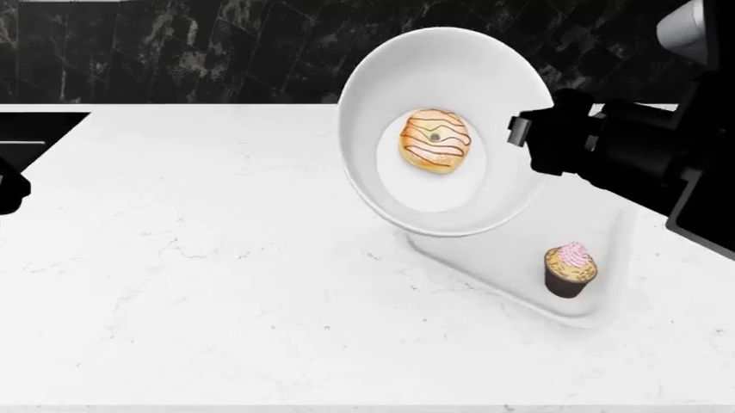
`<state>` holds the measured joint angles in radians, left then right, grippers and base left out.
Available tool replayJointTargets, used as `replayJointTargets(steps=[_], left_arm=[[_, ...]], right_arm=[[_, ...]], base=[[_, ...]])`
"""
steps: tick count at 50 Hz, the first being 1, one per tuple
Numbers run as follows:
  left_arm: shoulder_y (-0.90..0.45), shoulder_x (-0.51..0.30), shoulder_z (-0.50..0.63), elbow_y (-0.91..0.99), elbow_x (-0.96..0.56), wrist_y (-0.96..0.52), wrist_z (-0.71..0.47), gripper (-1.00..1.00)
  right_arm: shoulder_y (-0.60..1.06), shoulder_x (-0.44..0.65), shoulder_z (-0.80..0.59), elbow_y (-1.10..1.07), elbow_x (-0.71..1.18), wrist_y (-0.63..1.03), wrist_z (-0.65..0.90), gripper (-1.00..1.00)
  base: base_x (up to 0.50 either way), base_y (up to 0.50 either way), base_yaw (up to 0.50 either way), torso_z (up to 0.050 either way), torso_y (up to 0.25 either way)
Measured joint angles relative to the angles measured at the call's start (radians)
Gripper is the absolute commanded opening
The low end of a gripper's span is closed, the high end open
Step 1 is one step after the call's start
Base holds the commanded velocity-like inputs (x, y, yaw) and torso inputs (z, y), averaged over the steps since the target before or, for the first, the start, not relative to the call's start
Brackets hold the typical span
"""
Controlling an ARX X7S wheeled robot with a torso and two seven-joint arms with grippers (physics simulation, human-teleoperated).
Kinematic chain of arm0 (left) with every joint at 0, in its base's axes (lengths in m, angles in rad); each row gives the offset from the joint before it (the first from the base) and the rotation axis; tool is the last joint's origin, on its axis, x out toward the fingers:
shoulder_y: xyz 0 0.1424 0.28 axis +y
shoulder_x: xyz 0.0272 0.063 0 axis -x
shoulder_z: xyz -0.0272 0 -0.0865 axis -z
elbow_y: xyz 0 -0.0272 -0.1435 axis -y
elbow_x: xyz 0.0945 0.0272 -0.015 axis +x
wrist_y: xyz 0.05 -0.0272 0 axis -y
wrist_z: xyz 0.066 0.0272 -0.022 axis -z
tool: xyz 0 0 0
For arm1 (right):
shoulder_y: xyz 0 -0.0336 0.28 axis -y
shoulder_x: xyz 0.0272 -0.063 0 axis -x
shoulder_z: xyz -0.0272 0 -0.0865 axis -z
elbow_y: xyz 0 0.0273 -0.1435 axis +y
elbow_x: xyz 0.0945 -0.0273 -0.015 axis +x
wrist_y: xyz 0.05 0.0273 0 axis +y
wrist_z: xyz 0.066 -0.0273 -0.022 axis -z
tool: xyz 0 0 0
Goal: Pick up the bowl with donut and place it on the tray. Pick up the cupcake and place it on the tray.
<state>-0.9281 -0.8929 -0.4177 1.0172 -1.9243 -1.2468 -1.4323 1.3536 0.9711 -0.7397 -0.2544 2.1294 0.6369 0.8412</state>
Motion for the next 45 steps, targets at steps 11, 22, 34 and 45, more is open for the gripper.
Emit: replayJointTargets(steps=[11,22,34,45], left_arm=[[0.020,0.013,-0.024,0.002,0.006,-0.011,0.013,1.00],[0.027,0.020,-0.031,0.002,0.008,-0.016,0.012,1.00],[0.029,0.015,-0.035,0.002,-0.001,-0.014,0.005,1.00],[0.035,0.020,-0.047,0.001,0.002,-0.021,0.011,1.00]], right_arm=[[0.012,-0.018,-0.001,0.023,-0.031,-0.017,0.022,-1.00],[0.055,-0.040,-0.032,0.081,-0.034,0.009,0.102,-1.00],[0.167,-0.093,-0.095,0.214,0.060,0.097,0.253,-1.00],[0.239,-0.142,-0.130,0.369,0.174,0.118,0.361,-1.00]], base=[[0.00,-0.05,0.00,0.000,0.001],[0.00,0.00,0.00,0.000,0.001],[0.00,0.00,0.00,0.000,0.000],[0.00,0.00,0.00,0.001,0.001]])
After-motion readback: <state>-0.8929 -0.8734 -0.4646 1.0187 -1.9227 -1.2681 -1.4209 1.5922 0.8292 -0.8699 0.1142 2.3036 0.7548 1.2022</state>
